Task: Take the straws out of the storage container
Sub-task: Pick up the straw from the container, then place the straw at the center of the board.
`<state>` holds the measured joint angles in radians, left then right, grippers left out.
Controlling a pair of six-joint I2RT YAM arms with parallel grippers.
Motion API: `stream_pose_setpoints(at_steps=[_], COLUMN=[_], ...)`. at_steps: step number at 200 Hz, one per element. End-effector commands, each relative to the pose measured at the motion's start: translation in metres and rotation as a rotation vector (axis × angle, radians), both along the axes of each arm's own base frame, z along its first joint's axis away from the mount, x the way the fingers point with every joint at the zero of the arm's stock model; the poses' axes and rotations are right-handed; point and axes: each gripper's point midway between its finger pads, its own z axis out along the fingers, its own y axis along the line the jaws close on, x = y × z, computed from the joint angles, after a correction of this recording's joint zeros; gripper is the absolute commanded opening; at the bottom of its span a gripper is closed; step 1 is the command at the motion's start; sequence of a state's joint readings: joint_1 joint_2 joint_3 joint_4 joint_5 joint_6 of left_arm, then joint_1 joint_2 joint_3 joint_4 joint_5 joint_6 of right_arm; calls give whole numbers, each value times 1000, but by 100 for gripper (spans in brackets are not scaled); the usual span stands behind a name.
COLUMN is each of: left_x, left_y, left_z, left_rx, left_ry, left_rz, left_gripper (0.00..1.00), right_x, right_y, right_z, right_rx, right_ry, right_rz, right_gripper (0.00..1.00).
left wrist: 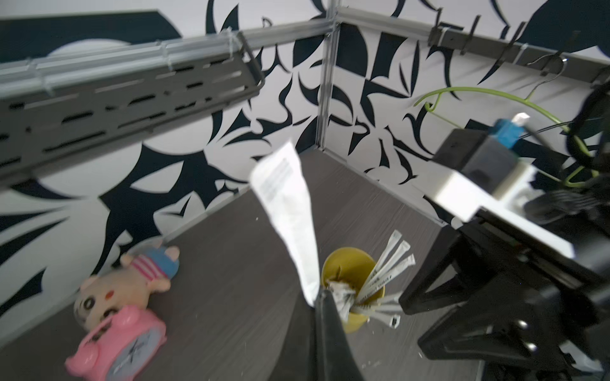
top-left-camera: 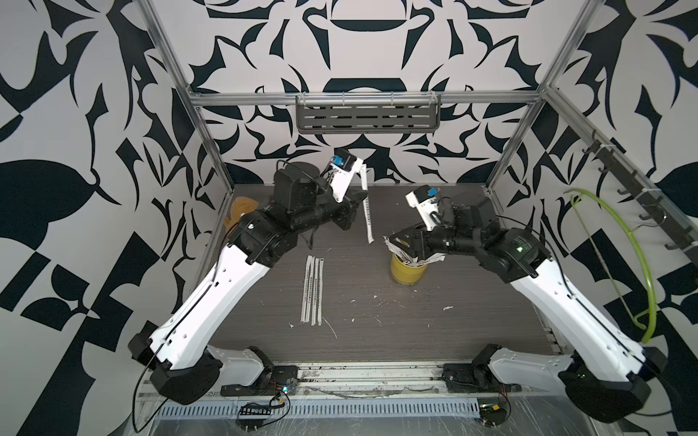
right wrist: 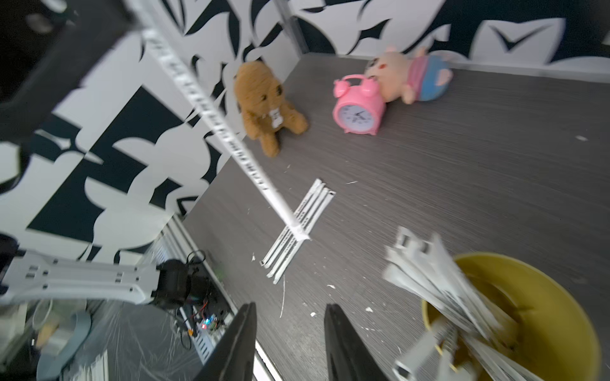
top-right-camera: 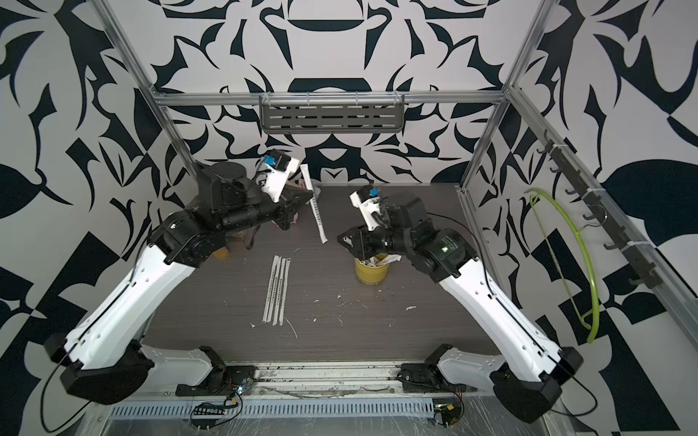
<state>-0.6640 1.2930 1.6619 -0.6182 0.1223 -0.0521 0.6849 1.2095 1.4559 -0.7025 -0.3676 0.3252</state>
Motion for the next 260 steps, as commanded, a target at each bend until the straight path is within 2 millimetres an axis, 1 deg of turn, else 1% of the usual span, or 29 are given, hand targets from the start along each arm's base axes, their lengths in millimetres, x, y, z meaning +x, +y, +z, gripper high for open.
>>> stream_pose_setpoints(at_steps=[1,11,27,44,52,68,81,101,116,136,175,200,236,260], left_x=[-4,-5,0,3,4,2,3,1,4,8,17,19,27,27], left_y=[31,48,71,88,92,93,98,103,111,114,120,123,126,126], left_z=[-78,-103,-152,-199,-217,-245,-267,-290,-308,-325,-343,-355,-371,-378], left_rx=[54,73,110,135,139,166,220,303,370,425,503,524,536,528], left_ry=[337,445,632,824,909,1017,1076,1158,1199,1240,1292,1307,1297,1311], left_rz=[38,60,110,134,145,114,134,121,141,140,153,163,205,212], left_gripper=[0,0,0,0,0,0,0,0,0,0,0,0,0,0], right_x=[-2,-3,-5,-5,-4,-2,-1,-1,1,3,4,6,9,8], right_y=[22,33,49,62,66,73,76,77,76,75,74,72,75,77], right_z=[18,14,8,1,-2,-9,-13,-20,-26,-32,-34,-34,-39,-43], right_rx=[23,23,21,4,-2,-8,-11,-28,-48,-64,-77,-93,-109,-124], right_ry=[-100,-93,-82,-65,-55,-32,-22,-4,1,7,6,-6,6,23], right_rz=[71,85,119,128,126,119,120,118,105,99,97,86,90,99], right_gripper=[40,40,40,40,40,39,39,39,39,38,38,38,38,37])
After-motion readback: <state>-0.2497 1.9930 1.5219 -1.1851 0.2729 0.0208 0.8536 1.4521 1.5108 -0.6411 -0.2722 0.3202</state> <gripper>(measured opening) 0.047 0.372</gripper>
